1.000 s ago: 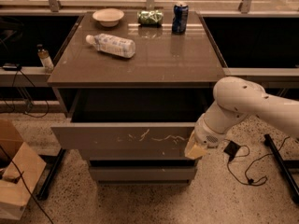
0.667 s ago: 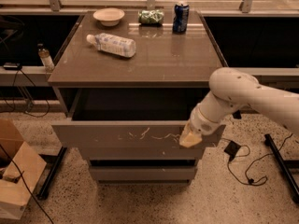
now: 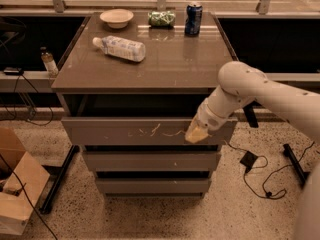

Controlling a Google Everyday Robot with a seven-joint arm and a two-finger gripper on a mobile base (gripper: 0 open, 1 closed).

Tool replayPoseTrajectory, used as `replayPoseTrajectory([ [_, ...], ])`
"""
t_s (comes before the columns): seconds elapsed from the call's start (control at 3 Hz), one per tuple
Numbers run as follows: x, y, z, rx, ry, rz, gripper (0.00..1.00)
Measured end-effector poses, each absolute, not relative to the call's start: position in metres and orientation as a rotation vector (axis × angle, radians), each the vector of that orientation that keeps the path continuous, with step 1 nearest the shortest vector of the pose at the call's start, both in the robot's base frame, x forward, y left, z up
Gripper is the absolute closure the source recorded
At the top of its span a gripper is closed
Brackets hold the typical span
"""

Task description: Close top drawer

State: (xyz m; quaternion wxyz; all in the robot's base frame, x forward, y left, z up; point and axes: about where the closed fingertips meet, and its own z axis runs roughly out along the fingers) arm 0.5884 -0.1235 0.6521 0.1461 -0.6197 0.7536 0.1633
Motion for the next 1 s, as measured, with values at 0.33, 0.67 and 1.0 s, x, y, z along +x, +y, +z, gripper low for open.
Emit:
replayPoseTrajectory([
  [0.33, 0.6131, -0.1157, 0.6592, -1.760, 2.131, 0.463, 0.37],
  [0.67, 0.6131, -0.1157, 0.6592, -1.760, 2.131, 0.463, 0.15],
  [1.0, 0.6131, -0.1157, 0.6592, -1.760, 2.131, 0.463, 0.00],
])
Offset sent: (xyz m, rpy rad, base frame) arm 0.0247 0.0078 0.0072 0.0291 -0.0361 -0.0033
